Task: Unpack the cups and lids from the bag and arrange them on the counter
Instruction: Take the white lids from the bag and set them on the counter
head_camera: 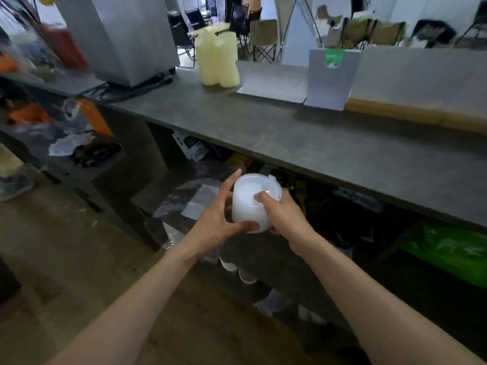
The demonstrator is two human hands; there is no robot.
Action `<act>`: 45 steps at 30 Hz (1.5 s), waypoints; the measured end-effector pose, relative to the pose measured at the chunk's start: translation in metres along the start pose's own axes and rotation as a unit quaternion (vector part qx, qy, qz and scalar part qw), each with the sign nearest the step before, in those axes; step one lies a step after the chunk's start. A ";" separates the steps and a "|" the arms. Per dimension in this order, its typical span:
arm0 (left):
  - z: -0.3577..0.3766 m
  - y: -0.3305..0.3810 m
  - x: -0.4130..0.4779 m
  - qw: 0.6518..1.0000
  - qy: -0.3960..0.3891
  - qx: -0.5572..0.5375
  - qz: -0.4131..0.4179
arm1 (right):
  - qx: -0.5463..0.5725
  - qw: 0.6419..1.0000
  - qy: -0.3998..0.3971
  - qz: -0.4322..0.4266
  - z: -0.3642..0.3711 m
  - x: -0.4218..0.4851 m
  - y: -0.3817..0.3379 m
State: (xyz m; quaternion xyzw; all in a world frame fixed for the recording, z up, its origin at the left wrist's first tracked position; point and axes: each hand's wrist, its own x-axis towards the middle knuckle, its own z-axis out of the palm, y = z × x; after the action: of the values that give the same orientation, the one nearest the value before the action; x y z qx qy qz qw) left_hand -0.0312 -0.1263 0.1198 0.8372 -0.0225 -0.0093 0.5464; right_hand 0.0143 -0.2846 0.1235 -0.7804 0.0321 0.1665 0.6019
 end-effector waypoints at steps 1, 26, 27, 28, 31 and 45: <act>-0.001 0.008 -0.006 1.000 -0.002 -0.003 0.006 | -0.014 1.000 0.001 -0.012 -0.003 -0.010 -0.006; 0.150 0.247 -0.116 0.995 -0.072 -0.026 0.069 | -0.040 0.973 0.079 -0.212 -0.240 -0.249 -0.021; 0.166 0.255 -0.118 0.995 -0.068 -0.023 0.073 | -0.044 0.972 0.082 -0.216 -0.256 -0.253 -0.016; 0.181 0.262 -0.121 0.995 -0.063 -0.020 0.076 | -0.050 0.970 0.084 -0.221 -0.271 -0.257 -0.013; 0.217 0.279 -0.128 0.996 -0.046 -0.014 0.077 | -0.066 0.966 0.084 -0.233 -0.305 -0.270 -0.006; 0.357 0.368 -0.104 0.977 -0.115 0.001 0.178 | -0.005 0.959 0.171 -0.227 -0.460 -0.326 0.024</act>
State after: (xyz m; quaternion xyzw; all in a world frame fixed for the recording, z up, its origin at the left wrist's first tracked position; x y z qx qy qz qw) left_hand -0.1597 -0.5957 0.3115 0.8138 -0.2340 -0.0074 0.5319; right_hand -0.1970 -0.7771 0.2993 -0.7869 -0.0445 -0.1106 0.6055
